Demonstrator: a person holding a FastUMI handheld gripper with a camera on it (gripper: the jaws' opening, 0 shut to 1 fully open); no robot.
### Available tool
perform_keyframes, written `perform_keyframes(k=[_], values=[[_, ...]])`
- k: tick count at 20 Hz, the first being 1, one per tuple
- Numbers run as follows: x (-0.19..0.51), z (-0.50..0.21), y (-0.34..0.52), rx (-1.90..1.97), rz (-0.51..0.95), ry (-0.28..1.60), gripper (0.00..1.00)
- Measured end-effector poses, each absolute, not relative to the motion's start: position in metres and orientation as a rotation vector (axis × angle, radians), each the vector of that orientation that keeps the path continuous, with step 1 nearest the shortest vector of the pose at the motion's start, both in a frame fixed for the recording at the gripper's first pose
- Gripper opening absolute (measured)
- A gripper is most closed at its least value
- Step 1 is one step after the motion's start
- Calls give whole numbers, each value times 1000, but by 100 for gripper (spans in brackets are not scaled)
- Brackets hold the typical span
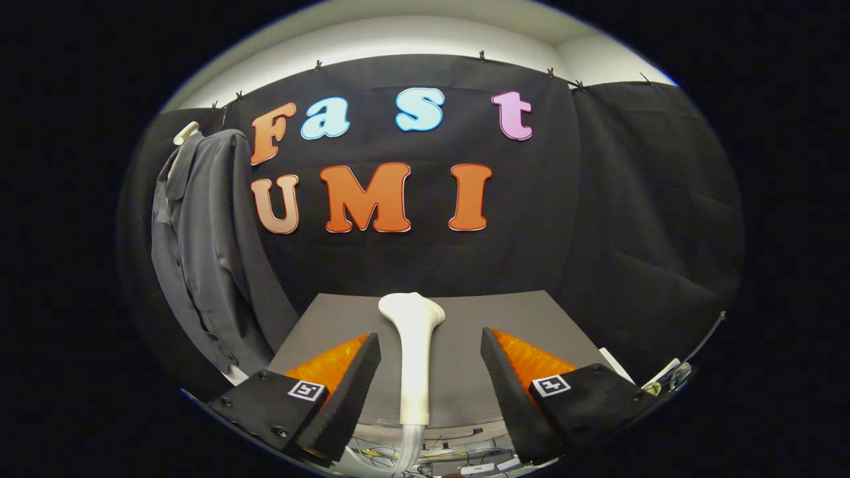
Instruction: Iron the clothes twice with a garment steamer, once on the left side and once on the right side.
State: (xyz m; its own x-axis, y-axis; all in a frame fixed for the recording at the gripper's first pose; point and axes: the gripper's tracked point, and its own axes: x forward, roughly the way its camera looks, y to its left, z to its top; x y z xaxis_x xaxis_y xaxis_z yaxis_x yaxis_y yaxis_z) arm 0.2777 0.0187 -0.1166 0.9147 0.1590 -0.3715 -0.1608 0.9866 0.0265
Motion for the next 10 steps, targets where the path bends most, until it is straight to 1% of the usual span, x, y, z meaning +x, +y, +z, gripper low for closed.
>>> perform_keyframes(k=[6, 10], values=[[338, -155, 29, -17, 196, 539, 98], [363, -180, 36, -37, 234, 637, 98]])
